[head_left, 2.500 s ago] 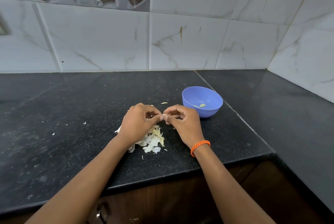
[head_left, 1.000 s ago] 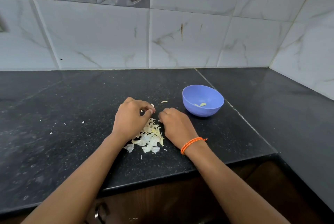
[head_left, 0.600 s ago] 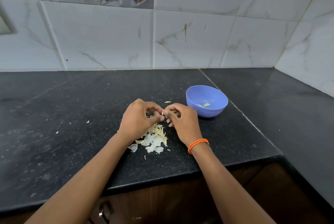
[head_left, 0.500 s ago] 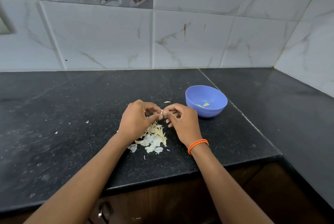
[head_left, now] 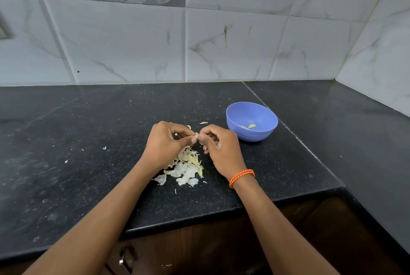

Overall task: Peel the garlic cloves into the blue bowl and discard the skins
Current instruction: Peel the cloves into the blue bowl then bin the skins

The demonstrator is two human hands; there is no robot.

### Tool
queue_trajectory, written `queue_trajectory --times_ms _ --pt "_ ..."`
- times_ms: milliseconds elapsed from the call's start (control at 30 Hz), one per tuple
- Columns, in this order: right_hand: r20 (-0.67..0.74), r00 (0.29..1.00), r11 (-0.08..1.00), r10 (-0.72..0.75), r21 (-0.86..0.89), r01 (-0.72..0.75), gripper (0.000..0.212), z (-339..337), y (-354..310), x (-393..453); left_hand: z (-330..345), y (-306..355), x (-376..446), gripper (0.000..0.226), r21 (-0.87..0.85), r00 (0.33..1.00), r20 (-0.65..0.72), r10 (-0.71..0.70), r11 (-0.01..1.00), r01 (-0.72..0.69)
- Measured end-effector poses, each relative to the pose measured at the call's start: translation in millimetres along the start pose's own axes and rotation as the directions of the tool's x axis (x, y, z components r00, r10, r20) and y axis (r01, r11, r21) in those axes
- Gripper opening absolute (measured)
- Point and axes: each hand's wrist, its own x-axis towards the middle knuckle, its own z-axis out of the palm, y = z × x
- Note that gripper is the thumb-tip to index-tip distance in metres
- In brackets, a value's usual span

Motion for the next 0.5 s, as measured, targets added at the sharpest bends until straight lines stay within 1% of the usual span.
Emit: queue_trajectory --times_ms 200,333,400,500 --pt "0.052 0.998 0.988 0.038 0.149 -0.046 0.014 -3.1 0.8 0.4 -2.7 0.3 0.4 0.003 -0.099 0.999 0.027 -0.026 0.995 0.029" --pt "0.107 0.988 0.963 0.109 0.235 -0.132 0.016 -4.7 3.0 1.3 -0.5 -0.4 -0.3 0.003 -0.104 1.000 0.005 -0.030 0.994 0.030" --pt "0.100 0.988 0.969 0.116 0.206 -0.134 0.015 -3.4 2.9 0.9 0.9 -0.4 -0.7 0.005 -0.089 1.000 -0.009 -0.024 0.996 0.023" --pt "0.043 0.996 0.993 0.072 0.090 -0.075 0.013 -0.7 1.0 -0.4 0.7 -0.9 -0.4 0.009 -0.094 1.000 -0.018 -0.019 0.995 0.017"
